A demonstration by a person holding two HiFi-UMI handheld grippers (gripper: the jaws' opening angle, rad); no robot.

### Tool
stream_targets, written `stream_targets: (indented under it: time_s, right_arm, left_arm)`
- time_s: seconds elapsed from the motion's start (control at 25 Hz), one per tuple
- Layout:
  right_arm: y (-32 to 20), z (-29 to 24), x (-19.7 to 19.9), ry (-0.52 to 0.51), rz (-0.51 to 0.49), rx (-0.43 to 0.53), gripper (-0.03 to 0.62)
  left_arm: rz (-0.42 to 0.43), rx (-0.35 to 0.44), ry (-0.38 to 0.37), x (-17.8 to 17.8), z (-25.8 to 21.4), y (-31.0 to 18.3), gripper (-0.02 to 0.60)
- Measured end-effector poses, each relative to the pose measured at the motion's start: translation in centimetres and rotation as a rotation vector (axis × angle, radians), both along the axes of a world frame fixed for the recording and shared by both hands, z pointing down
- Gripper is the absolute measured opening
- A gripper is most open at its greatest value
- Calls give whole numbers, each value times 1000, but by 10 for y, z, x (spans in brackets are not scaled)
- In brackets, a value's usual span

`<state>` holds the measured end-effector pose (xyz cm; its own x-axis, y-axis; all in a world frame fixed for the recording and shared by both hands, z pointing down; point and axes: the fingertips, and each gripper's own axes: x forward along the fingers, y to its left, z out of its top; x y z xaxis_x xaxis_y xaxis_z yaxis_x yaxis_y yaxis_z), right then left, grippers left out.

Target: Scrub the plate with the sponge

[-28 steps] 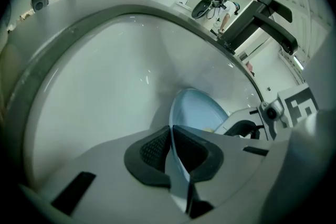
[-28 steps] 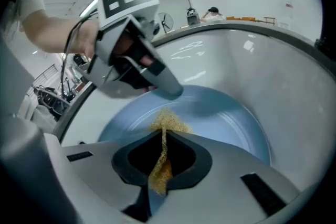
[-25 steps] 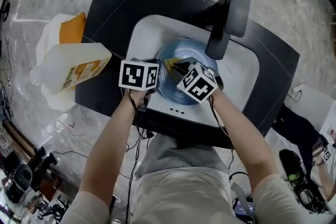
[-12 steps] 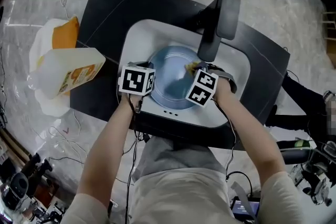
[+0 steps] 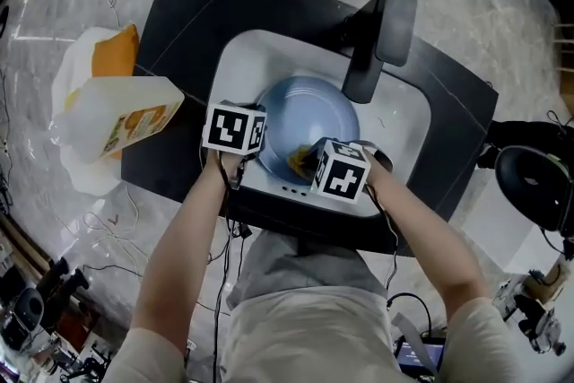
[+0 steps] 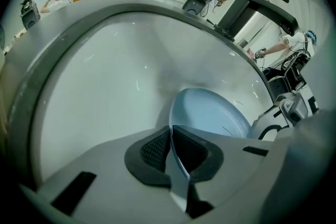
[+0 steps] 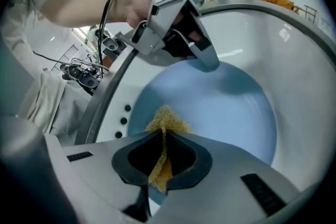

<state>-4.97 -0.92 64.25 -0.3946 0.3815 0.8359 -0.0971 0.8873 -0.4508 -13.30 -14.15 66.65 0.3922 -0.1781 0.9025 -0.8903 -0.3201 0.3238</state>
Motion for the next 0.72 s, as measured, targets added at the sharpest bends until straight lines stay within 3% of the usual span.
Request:
stream_targets:
  time_s: [0.16,0.32,0.4,0.56,0.72]
  right_arm:
    - [-11,-2,-46,-113,70,79,46]
    - [-35,6,-61,-142,111,131,46]
    - [-55,9,-59,-144,173,139,46]
    - [-108,25,-41,-95,310,266,48]
    - [-139,37,-13,-14,449,305,48]
  left_arm:
    - [-39,-25,26,0,0,4,29]
    - [-70,-21,47,-3,-7,-3,31]
    - [-65,-34,65,-1,-9,-1,31]
    - [-35,-36,59,4,-8,8,34]
    - [-13,3,3,2,-6,6,34]
